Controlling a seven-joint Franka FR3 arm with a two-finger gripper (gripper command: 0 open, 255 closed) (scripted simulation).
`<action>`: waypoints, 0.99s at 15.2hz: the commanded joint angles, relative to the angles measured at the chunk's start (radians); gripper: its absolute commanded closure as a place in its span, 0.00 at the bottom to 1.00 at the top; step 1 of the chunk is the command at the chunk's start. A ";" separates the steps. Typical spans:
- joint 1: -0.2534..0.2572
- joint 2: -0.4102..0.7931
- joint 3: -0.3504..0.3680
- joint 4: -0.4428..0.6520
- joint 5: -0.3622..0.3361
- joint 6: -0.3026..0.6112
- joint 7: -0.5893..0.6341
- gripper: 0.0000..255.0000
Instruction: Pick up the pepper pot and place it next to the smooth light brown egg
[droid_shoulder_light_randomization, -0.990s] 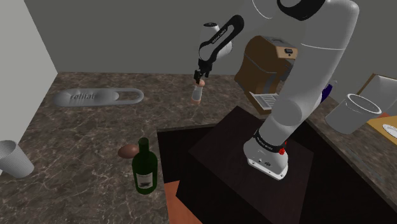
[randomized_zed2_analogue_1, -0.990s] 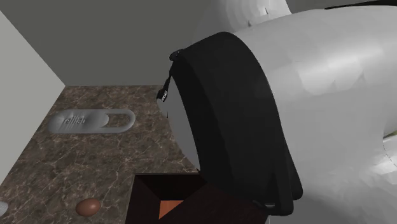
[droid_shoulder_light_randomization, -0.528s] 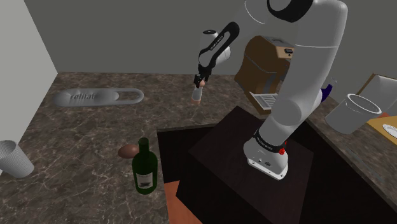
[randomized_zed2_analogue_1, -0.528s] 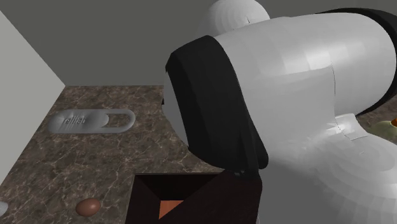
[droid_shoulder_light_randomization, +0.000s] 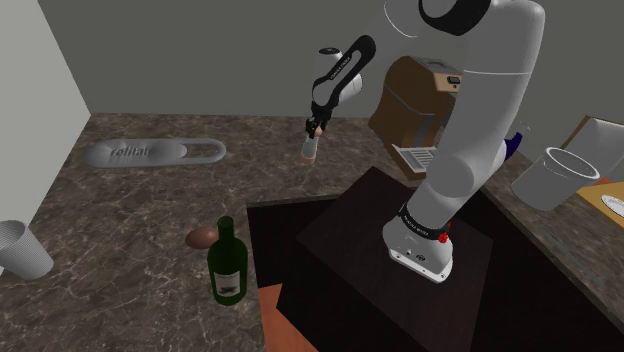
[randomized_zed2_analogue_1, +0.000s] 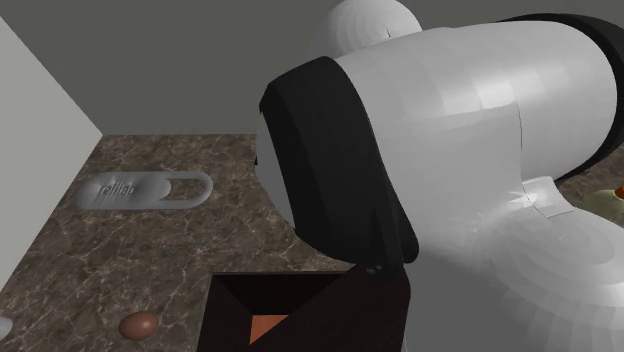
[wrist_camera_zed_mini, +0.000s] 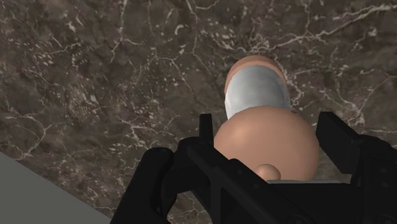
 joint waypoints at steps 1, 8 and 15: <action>0.000 0.001 0.000 0.000 0.000 0.000 0.000 1.00; 0.000 0.001 0.000 -0.001 0.000 0.000 0.000 1.00; -0.001 -0.072 0.004 -0.003 0.009 -0.070 -0.016 1.00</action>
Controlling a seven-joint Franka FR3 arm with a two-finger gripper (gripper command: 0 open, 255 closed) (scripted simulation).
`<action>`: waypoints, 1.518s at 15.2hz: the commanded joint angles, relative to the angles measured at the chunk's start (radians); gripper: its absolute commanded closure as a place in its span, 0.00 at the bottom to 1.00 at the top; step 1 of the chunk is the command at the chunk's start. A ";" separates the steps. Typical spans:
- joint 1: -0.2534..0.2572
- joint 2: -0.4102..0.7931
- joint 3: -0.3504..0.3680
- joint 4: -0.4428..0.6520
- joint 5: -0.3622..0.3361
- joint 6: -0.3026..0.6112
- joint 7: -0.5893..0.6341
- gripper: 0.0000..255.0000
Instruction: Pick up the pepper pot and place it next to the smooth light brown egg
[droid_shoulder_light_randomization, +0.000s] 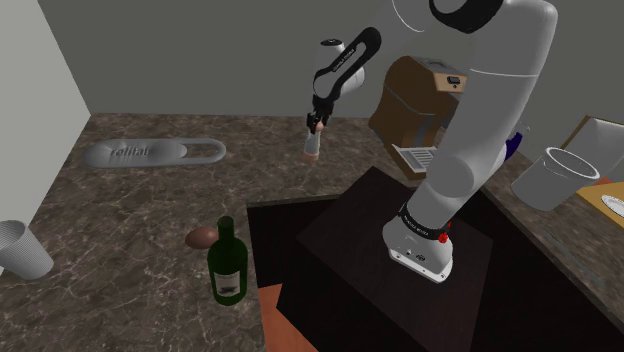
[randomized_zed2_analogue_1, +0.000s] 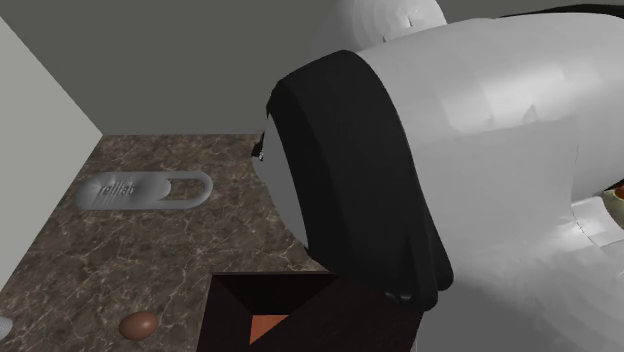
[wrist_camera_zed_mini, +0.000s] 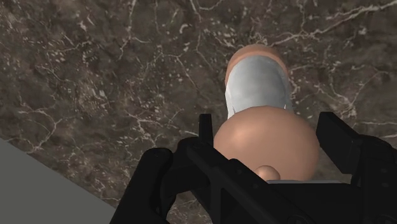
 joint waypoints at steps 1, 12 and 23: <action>0.000 -0.025 0.002 0.001 0.003 -0.025 -0.005 1.00; 0.001 -0.143 0.007 0.019 0.020 -0.161 -0.032 1.00; 0.004 -0.240 0.010 0.064 0.033 -0.303 -0.055 1.00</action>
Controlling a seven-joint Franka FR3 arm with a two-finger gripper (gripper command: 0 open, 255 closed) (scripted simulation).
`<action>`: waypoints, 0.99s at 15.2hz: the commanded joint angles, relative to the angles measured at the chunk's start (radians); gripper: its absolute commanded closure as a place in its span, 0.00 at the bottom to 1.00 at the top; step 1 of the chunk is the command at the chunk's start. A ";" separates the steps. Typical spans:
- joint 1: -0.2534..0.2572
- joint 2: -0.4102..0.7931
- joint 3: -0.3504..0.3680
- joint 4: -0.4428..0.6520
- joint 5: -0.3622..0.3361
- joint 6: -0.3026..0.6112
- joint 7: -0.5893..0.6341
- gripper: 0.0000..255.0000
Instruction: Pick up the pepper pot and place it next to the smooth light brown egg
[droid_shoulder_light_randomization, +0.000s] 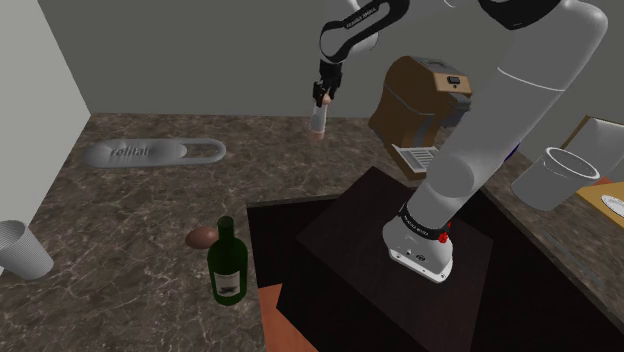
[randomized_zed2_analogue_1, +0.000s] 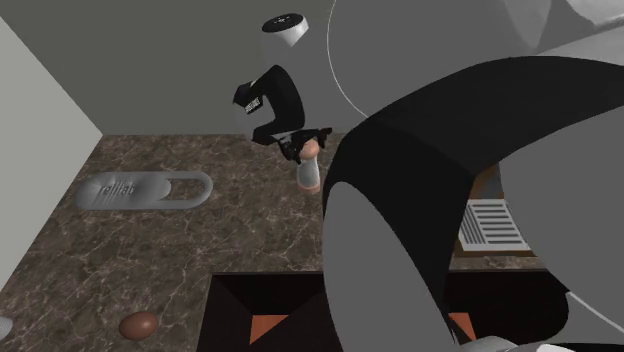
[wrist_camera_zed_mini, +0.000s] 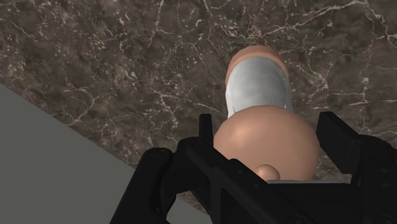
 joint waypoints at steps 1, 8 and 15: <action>0.001 -0.016 0.001 0.011 0.002 -0.027 -0.004 1.00; 0.003 -0.064 0.003 0.054 0.009 -0.118 -0.017 1.00; 0.005 -0.102 0.005 0.109 0.016 -0.210 -0.030 1.00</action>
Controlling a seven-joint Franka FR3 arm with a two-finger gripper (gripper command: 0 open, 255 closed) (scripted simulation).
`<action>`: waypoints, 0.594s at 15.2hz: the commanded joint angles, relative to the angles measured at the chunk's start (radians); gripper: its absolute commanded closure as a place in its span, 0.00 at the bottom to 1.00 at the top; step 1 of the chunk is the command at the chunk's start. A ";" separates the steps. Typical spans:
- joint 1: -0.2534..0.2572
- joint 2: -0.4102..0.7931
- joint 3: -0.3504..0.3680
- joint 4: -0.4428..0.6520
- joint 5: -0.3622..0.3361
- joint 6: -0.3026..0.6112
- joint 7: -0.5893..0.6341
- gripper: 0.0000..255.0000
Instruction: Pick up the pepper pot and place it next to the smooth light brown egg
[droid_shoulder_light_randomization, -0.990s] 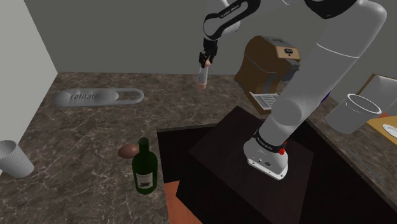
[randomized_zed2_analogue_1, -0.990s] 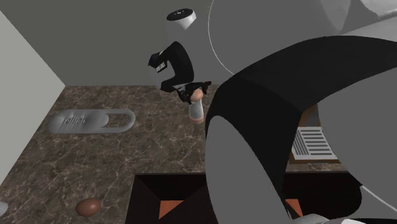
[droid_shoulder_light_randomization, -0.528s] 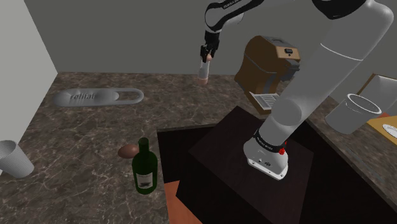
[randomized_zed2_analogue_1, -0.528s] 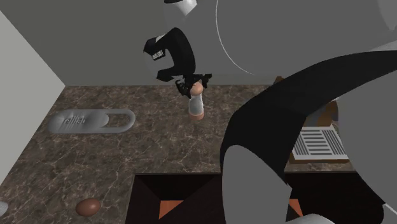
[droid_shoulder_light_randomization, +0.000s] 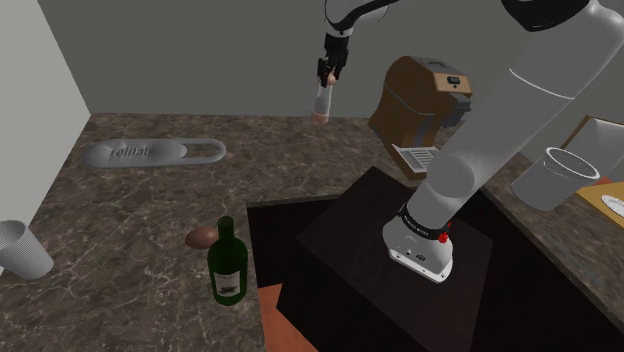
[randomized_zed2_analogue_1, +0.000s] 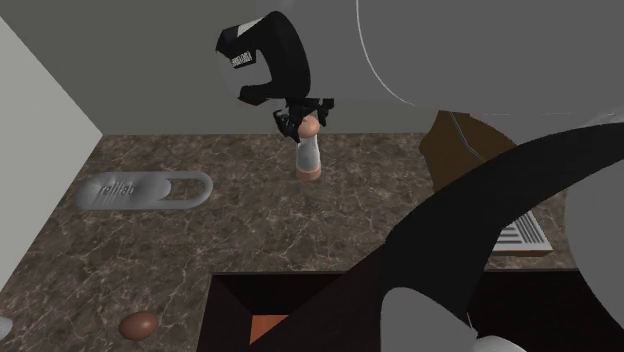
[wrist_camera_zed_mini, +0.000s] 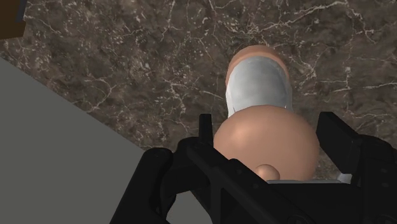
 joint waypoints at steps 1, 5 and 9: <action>0.000 -0.010 0.001 0.016 0.002 -0.026 -0.004 1.00; 0.002 -0.027 0.002 0.052 0.005 -0.079 -0.011 1.00; 0.036 -0.044 0.042 0.042 0.006 -0.097 0.061 1.00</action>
